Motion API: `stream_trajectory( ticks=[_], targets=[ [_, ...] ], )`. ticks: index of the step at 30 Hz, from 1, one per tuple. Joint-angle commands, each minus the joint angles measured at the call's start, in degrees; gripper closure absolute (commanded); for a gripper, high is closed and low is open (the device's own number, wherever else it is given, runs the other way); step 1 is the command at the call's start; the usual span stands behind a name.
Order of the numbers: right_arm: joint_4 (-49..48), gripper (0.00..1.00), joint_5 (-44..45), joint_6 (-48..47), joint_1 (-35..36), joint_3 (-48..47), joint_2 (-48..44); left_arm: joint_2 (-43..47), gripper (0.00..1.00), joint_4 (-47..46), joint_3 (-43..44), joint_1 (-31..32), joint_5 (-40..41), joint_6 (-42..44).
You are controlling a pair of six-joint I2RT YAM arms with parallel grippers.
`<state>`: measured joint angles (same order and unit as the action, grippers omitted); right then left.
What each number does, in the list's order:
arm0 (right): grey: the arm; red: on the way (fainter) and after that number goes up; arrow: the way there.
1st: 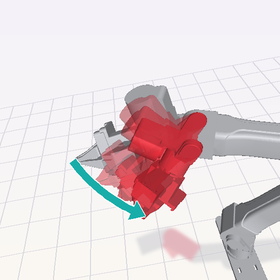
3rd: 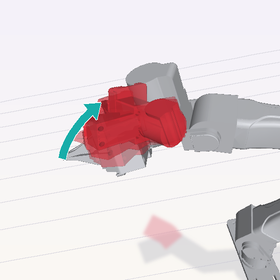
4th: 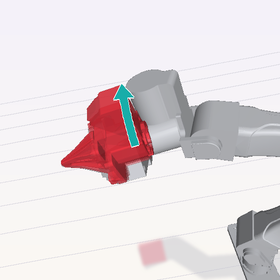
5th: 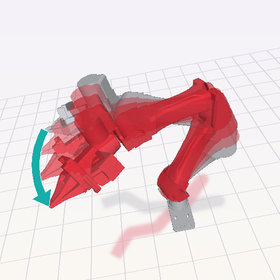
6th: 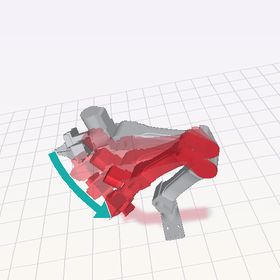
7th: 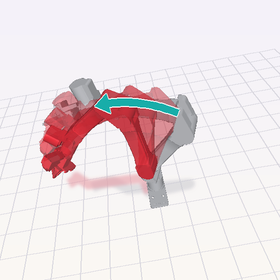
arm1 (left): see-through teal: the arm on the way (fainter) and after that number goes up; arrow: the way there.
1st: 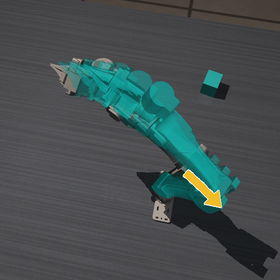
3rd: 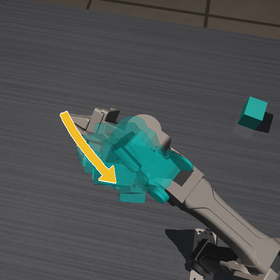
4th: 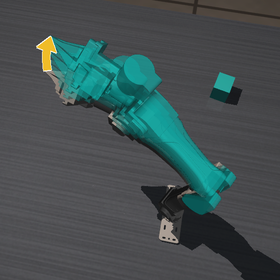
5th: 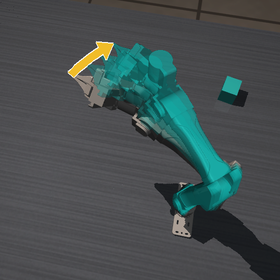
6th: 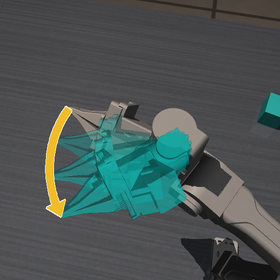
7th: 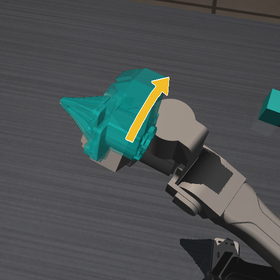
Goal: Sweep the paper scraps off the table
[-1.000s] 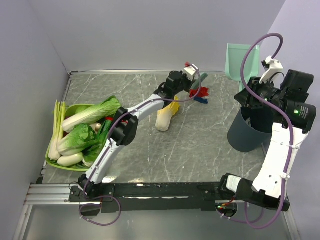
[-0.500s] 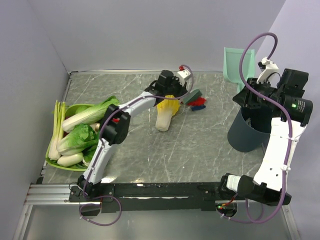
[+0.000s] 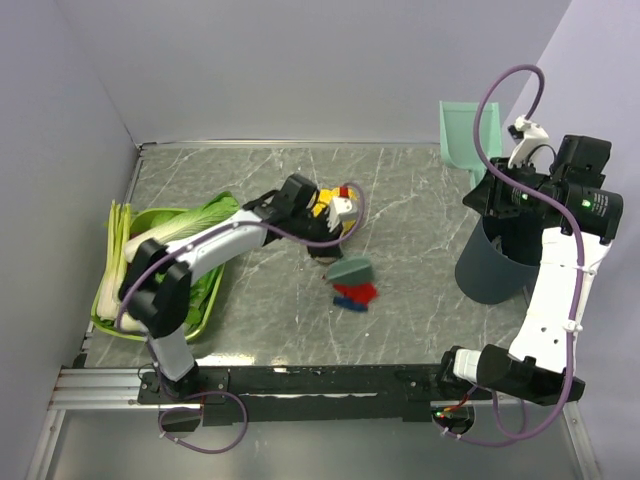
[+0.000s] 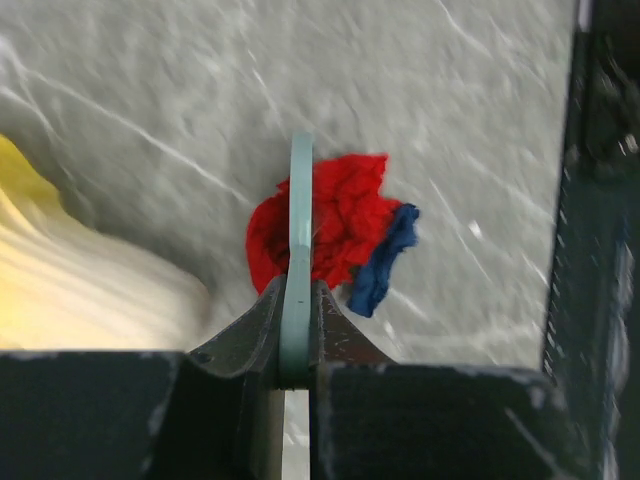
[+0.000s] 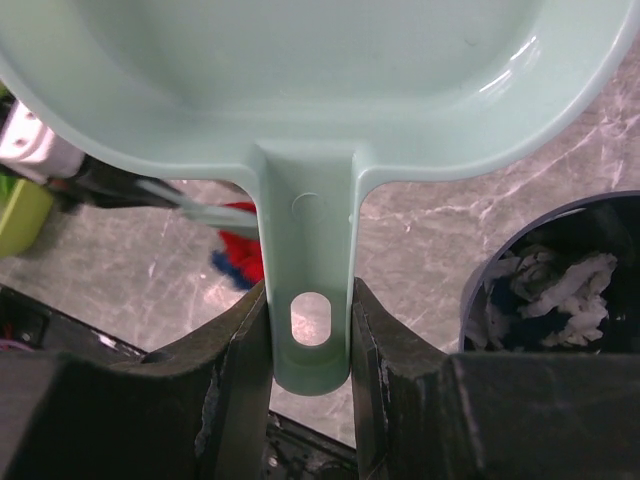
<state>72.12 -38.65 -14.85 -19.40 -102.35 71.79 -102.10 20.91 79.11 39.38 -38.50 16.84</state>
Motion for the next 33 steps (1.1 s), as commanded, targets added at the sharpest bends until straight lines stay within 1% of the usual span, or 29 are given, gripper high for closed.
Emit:
stream_trajectory(
  ticks=[1, 2, 3, 5, 6, 7, 8, 9, 10, 11, 12, 13, 14, 16, 17, 18, 20, 24, 28, 30, 31, 32, 33],
  targets=[
    [6.95, 1.0, 1.38, -15.4, 2.16, -1.55, -0.6, 9.89, 0.99, 6.61, -6.85, -0.79, 1.84, 5.04],
    [8.12, 1.0, 2.61, -18.69, 3.13, 0.37, -1.47, 11.73, 0.99, 6.17, -8.43, -1.14, 3.24, 5.57],
    [9.08, 1.0, 3.92, -24.03, 4.1, 1.7, -2.0, 15.23, 0.99, 5.56, -9.14, -2.1, 3.78, 5.57],
    [11.99, 1.0, 7.27, -29.24, 7.17, 6.16, -3.84, 18.85, 0.99, 5.37, -12.03, -3.51, 4.22, 6.62],
    [12.86, 1.0, 8.67, -33.27, 8.57, 7.76, -4.46, 22.87, 0.99, 5.29, -13.36, -5.17, 5.01, 6.89],
    [13.74, 1.0, 10.16, -34.79, 10.41, 9.6, -5.07, 25.0, 0.99, 5.81, -14.76, -5.88, 5.36, 7.76],
    [14.01, 1.0, 13.74, -36.02, 13.57, 13.1, -6.21, 27.03, 0.99, 6.25, -17.39, -6.58, 6.06, 9.33],
    [14.02, 1.0, 15.35, -37.95, 15.34, 14.79, -6.74, 30.96, 0.99, 7.04, -18.37, -7.98, 7.37, 9.7],
    [14.19, 1.0, 16.67, -39.1, 16.57, 16.37, -7.1, 32.74, 0.99, 8.87, -19.07, -8.61, 7.91, 10.05],
    [14.89, 1.0, 19.55, -40.24, 18.85, 19.43, -7.62, 35.63, 0.99, 10.11, -19.6, -9.22, 8.35, 9.88],
    [15.07, 1.0, 21.06, -42.0, 19.13, 21.2, -7.89, 36.79, 0.99, 11.16, -19.78, -9.92, 10.01, 9.44],
    [15.24, 1.0, 22.82, -42.88, 20.96, 22.79, -8.15, 37.76, 0.99, 13.09, -19.61, -10.11, 11.07, 7.52],
    [15.86, 1.0, 24.14, -44.02, 22.11, 26.11, -8.68, 38.99, 0.99, 14.15, -19.0, -10.19, 12.12, 6.64],
    [16.04, 1.0, 28.71, -47.63, 25.01, 29.73, -9.03, 39.53, 0.99, 16.34, -18.03, -10.2, 15.11, 4.35],
    [15.17, 1.0, 30.38, -48.42, 25.98, 33.4, -9.64, 39.87, 0.99, 18.36, -16.81, -10.28, 15.64, 3.91],
    [14.98, 1.0, 33.0, -50.34, 27.73, 35.09, -9.82, 39.97, 0.99, 19.42, -16.36, -10.28, 15.82, 3.73],
    [14.02, 1.0, 34.6, -52.37, 28.97, 39.21, -10.18, 40.84, 0.99, 19.18, -15.48, -10.28, 15.39, 1.98],
    [13.05, 1.0, 35.66, -52.74, 33.54, 43.19, -8.51, 41.37, 0.99, 17.85, -14.95, -10.28, 10.13, -1.54],
    [10.86, 1.0, 36.45, -51.86, 36.7, 45.74, -5.53, 40.93, 0.99, 17.24, -13.11, -11.86, 8.01, -4.88],
    [9.8, 1.0, 36.81, -51.07, 38.29, 46.44, -4.73, 40.41, 0.99, 18.02, -11.53, -12.13, 13.07, -5.58],
    [9.1, 1.0, 36.98, -50.63, 39.77, 46.88, -3.95, 40.06, 0.99, 18.81, -9.26, -12.22, 16.67, -6.55],
    [9.01, 1.0, 36.9, -49.76, 40.57, 47.06, -3.5, 39.27, 0.99, 20.13, -8.19, -12.3, 22.53, -5.95],
    [9.01, 1.0, 36.9, -49.31, 41.28, 47.15, -3.06, 38.91, 0.99, 21.36, -7.23, -12.3, 25.2, -3.51]
  ],
)
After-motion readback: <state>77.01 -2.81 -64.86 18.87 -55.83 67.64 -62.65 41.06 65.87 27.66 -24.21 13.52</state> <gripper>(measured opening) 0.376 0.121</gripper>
